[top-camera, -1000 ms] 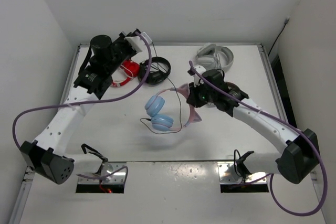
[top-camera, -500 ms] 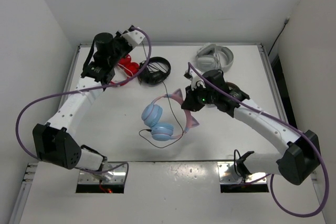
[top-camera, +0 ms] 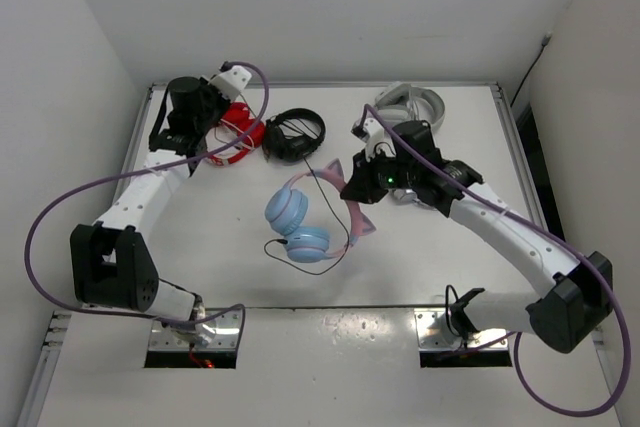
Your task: Wrap the headphones
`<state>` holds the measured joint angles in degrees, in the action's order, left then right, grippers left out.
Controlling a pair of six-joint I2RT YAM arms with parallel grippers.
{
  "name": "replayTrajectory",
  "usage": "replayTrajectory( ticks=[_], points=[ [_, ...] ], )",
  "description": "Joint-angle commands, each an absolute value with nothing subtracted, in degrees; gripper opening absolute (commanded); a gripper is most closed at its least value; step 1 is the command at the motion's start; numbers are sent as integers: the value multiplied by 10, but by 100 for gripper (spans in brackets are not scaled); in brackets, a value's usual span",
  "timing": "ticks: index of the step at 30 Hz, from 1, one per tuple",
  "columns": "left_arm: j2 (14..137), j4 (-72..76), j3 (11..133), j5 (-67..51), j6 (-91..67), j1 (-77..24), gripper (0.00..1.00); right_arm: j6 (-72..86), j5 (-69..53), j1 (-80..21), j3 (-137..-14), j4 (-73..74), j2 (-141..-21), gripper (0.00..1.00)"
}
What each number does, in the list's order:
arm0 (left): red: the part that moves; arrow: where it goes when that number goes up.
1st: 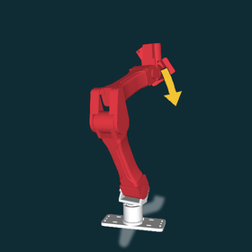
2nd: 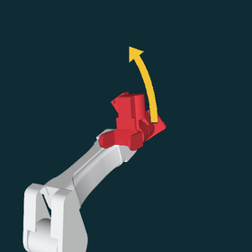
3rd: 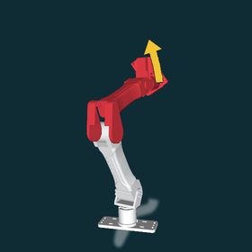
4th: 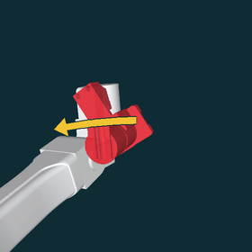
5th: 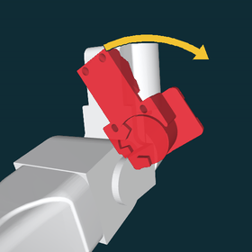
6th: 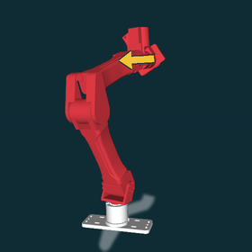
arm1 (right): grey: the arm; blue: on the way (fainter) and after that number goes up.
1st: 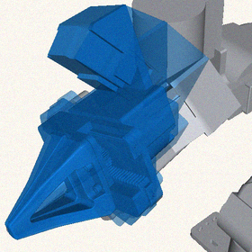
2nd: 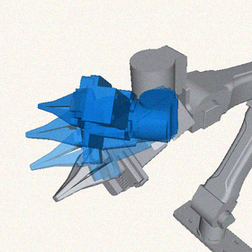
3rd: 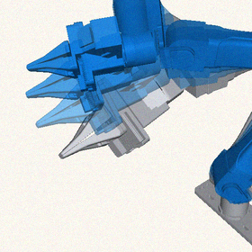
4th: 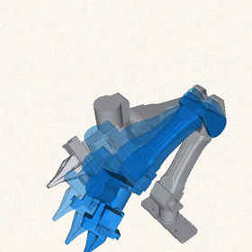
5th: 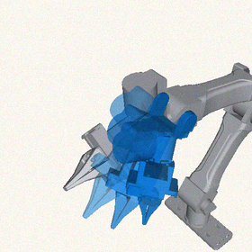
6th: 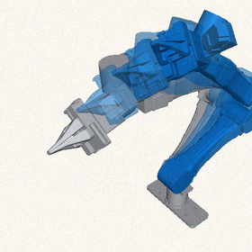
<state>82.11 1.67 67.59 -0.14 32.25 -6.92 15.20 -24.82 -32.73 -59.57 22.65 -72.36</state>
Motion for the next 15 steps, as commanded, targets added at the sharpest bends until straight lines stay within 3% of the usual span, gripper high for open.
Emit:
replayTrajectory(
  ticks=[1,15],
  points=[
    [817,61,659,1,304,-50,0,180,-299,-321,-637,205,-700,0],
    [783,73,563,-4,299,0,0,216,-312,-282,-686,210,-706,0]
  ],
)
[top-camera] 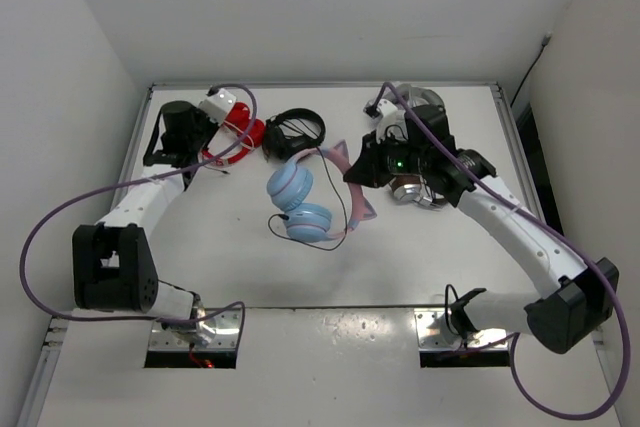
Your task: Wrap the headphones
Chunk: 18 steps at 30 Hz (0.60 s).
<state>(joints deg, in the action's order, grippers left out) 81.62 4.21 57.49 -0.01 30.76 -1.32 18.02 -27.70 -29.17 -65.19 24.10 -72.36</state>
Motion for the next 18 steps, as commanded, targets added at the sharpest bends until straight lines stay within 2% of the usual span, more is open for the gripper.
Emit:
replayTrajectory(
  ticks=[1,10,14,18],
  points=[
    [774,73,548,-4,299,0,0,225,-312,-282,-686,210,-706,0],
    [680,91,435,-87,294,22,0,344,-276,-203,-708,174,-744,0],
    [621,70,399,-171,288,22,0,387,-215,-190,-731,179,-768,0],
    [560,42,363,-225,308,22,0,452,-202,-154,-737,179,-798,0]
  ],
)
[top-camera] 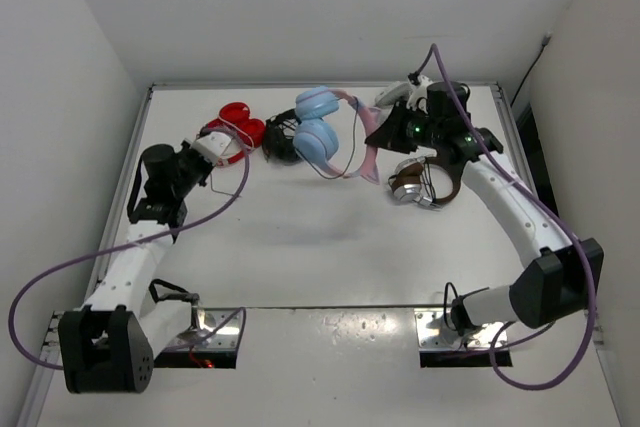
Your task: Wrap the headphones
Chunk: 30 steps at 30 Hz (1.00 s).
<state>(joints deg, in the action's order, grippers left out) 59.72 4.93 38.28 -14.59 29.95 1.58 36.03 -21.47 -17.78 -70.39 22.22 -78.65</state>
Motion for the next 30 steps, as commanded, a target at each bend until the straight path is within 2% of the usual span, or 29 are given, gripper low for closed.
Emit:
replayTrajectory(
  ticks=[1,8,18,25,30],
  points=[
    [548,35,357,-235,314,22,0,466,-208,-146,-742,174,-804,0],
    [453,-67,333,-330,397,-16,0,511,-159,-129,-794,187,-857,0],
    [317,-257,313,-452,656,-73,0,544,-105,-112,-810,182,-900,0],
    [356,-361,347,-494,806,-130,0,585,-110,-112,-804,168,-925,0],
    [410,-390,375,-483,852,-183,0,598,-110,-112,-816,168,-942,0]
  ],
)
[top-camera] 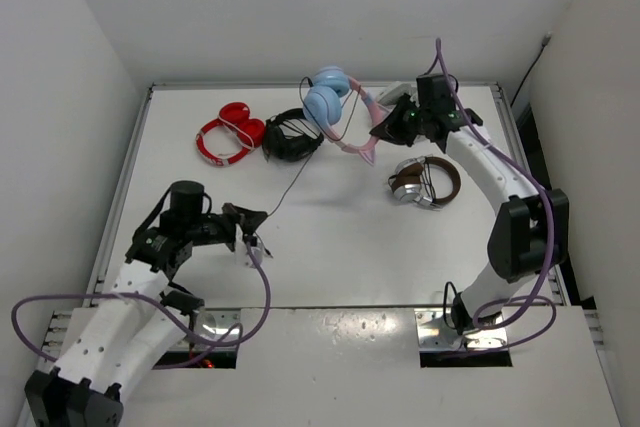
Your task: Wrap the headphones
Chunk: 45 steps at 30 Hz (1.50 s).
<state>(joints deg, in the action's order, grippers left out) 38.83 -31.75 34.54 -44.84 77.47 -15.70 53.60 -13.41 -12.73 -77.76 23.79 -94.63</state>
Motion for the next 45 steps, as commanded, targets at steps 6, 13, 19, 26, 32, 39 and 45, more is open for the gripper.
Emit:
replayTrajectory(
  ticks=[6,13,19,26,32,39,45],
  points=[
    [444,-390,417,-497,888,-259,0,584,-70,-117,-823,168,-953,0],
    [474,-351,475,-508,868,-339,0,557,-18,-142,-817,168,-958,0],
    [494,-300,520,-500,824,-409,0,525,31,-172,-812,168,-958,0],
    [540,-149,583,-444,665,-468,0,453,88,-226,-783,152,-939,0],
    [640,6,693,-297,309,-479,0,389,119,-246,-721,127,-901,0],
    [824,9,891,-142,-224,-371,0,347,114,-281,-658,127,-852,0],
    [925,-57,976,-45,-388,-316,0,316,114,-334,-632,137,-825,0]
  ],
)
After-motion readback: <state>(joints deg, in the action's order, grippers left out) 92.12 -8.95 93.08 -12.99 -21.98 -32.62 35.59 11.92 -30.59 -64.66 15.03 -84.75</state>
